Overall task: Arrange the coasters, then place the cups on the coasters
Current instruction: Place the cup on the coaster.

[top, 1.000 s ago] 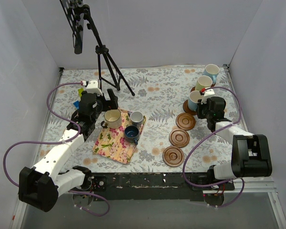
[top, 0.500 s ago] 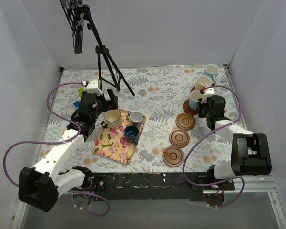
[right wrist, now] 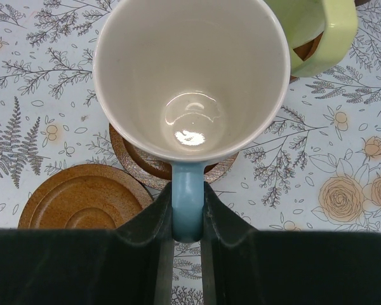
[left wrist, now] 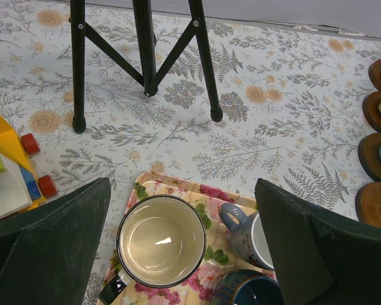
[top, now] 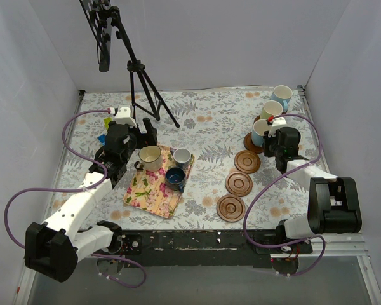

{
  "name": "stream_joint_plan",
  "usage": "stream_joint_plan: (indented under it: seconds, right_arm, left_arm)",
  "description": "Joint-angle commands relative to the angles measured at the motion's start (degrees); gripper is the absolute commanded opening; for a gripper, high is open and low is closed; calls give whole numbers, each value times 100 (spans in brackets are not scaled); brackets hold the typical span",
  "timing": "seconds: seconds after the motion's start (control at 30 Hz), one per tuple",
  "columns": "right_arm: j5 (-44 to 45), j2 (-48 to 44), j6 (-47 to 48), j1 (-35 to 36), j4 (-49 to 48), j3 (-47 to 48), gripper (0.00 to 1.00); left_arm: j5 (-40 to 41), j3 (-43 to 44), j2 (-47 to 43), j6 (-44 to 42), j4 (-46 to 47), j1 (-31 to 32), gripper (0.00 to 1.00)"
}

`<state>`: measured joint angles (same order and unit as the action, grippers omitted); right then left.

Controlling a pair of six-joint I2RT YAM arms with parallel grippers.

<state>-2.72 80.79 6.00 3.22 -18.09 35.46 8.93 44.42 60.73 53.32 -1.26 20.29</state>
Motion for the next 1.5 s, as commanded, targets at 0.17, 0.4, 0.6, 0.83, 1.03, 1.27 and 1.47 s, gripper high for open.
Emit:
stream_joint_plan:
  seconds: [0.17,0.4,0.6,0.83,1.03,1.27,1.47]
  right_arm:
    - [-149,-46,-55,-6,-573,321,13]
    - [-203,-2,-152,-6,-591,347,4]
    - [-194,-37,-161,-6,-573,347,3]
    - [-211,-72,-161,-6,-547,347,2]
    - [-273,-108,-204,-6,-529,347,1]
    - [-308,-108,-240,-6,-521,374,1]
    - [-150,-108,-169,-6,-476,382,1]
  left_arm:
    - [-40,40,27,-94,38,-34,98]
    - [-49,57,35,-94,20,-43,98]
    - [-49,49,35,-94,29,-43,98]
    - [-58,49,18,-94,29,-43,98]
    - [-67,49,18,-94,29,-34,98]
    - [-84,49,18,-94,29,-43,98]
    - [-84,58,18,-94,29,-43,98]
